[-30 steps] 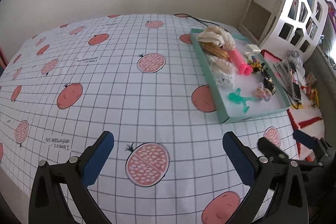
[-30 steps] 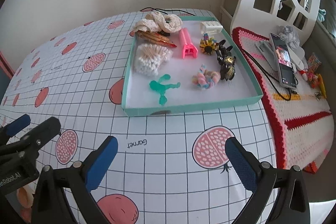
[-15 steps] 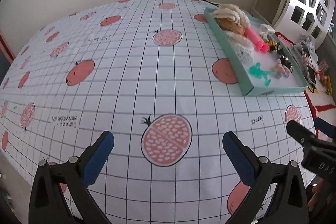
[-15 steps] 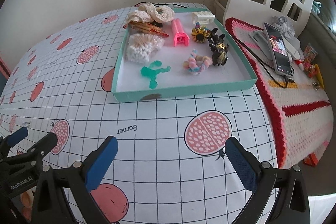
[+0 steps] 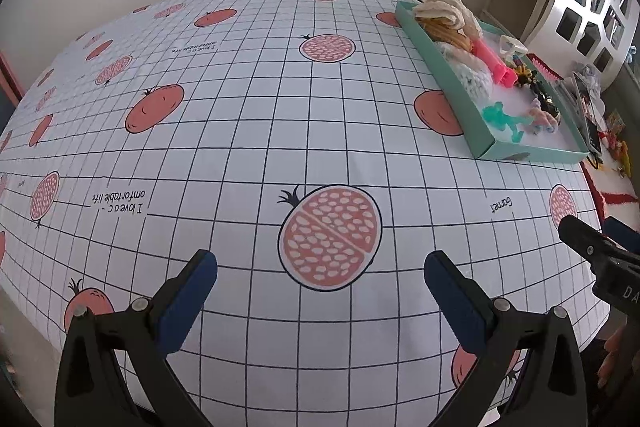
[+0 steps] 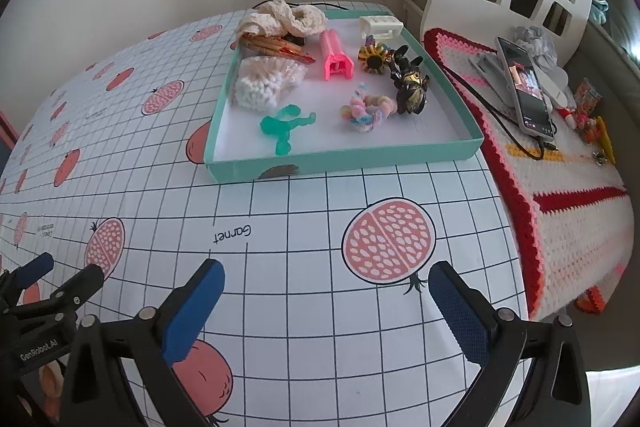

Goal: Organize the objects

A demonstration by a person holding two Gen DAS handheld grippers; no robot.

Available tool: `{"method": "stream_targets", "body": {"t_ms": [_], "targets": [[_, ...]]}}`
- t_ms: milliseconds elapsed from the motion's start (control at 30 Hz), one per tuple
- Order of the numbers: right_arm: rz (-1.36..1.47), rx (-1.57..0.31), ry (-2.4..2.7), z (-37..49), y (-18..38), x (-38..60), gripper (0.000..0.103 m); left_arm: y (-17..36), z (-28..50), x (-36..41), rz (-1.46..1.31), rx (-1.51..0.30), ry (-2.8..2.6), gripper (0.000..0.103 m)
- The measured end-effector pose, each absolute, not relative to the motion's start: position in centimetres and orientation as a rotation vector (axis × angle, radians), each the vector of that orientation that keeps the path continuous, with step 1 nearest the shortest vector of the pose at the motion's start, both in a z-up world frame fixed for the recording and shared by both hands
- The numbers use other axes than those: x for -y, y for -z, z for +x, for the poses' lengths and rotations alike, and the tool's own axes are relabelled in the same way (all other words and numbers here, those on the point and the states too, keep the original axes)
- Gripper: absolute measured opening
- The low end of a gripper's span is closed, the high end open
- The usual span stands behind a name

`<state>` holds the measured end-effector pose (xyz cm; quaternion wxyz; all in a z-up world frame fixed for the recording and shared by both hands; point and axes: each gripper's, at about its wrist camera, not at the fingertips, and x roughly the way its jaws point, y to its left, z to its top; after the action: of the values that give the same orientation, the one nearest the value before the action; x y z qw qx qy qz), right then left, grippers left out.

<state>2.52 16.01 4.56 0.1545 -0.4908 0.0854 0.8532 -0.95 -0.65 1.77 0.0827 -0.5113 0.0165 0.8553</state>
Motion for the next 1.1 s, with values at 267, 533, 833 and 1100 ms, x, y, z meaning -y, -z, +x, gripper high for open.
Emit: {"method": "stream_targets", "body": {"t_ms": [267, 533, 833, 1100], "targets": [[-1.416, -0.23, -2.446, 2.64, -4.26, -15.74, 0.103, -1.6, -0.79, 0.37, -1.534, -0.068, -2.545, 0.103], [-1.427, -0.215, -2.436, 2.6, -4.1, -15.44, 0.103, -1.43, -0.75, 0.12, -1.54, -0.068, -2.545, 0.103], [-1.432, -0.213, -2.428, 2.63, -3.87, -15.21, 0.103, -1.55, -0.82, 0.34, -1.544, -0.06, -2.559, 0.103], [-1.433, -0.22, -2.42, 2.6, -3.83, -15.3, 0.103, -1.7, -0.72, 0.55, -1.537, -0.06, -2.566, 0.103]]}}
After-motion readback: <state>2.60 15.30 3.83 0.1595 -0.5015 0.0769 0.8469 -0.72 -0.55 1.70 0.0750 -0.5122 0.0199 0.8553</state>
